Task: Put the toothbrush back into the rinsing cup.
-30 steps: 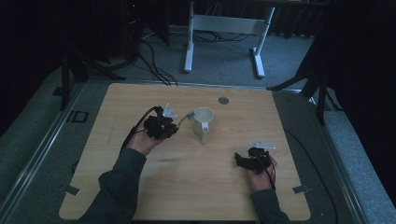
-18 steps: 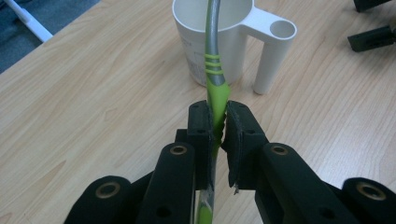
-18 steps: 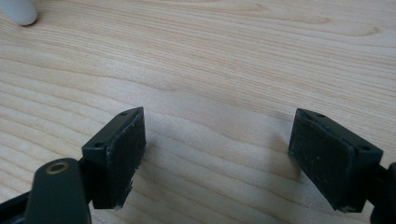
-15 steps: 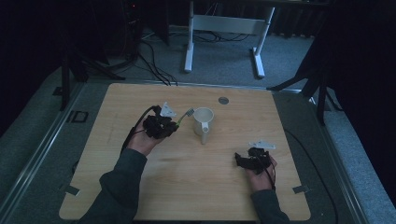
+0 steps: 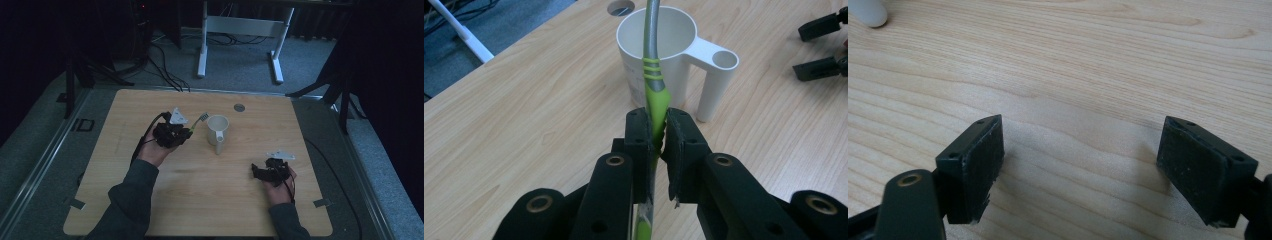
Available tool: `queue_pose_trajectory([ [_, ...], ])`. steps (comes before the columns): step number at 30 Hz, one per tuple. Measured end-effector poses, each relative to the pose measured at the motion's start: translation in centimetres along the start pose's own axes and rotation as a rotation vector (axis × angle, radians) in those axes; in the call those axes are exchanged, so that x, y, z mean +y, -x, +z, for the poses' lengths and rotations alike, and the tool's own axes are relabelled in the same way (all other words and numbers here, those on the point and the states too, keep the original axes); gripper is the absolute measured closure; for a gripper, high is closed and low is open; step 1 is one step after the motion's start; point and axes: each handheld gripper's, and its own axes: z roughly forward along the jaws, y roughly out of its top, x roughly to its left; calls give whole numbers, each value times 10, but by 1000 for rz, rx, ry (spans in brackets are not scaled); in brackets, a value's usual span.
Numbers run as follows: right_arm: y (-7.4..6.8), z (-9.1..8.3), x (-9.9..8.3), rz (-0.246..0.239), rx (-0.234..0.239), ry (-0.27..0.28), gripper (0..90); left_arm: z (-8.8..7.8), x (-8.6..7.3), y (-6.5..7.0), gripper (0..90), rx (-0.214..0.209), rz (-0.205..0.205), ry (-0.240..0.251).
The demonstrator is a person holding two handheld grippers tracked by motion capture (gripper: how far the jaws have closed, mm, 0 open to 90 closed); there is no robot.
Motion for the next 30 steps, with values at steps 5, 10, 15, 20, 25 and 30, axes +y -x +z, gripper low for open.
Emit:
queue_pose_trajectory([
  [5, 0, 0, 0, 0, 0, 0, 184, 0, 0, 1, 810, -1, -5, 13],
  [10, 0, 0, 0, 0, 0, 0, 184, 0, 1, 2, 809, -1, -13, 28],
  [15, 0, 0, 0, 0, 0, 0, 184, -1, 1, 2, 809, -1, -19, 41],
  [20, 0, 0, 0, 0, 0, 0, 184, -2, 1, 2, 809, 4, -24, 55],
  [25, 0, 0, 0, 0, 0, 0, 184, -3, 2, 2, 809, 10, -29, 70],
  [30, 0, 0, 0, 0, 0, 0, 184, -3, 3, 3, 809, 9, -38, 80],
])
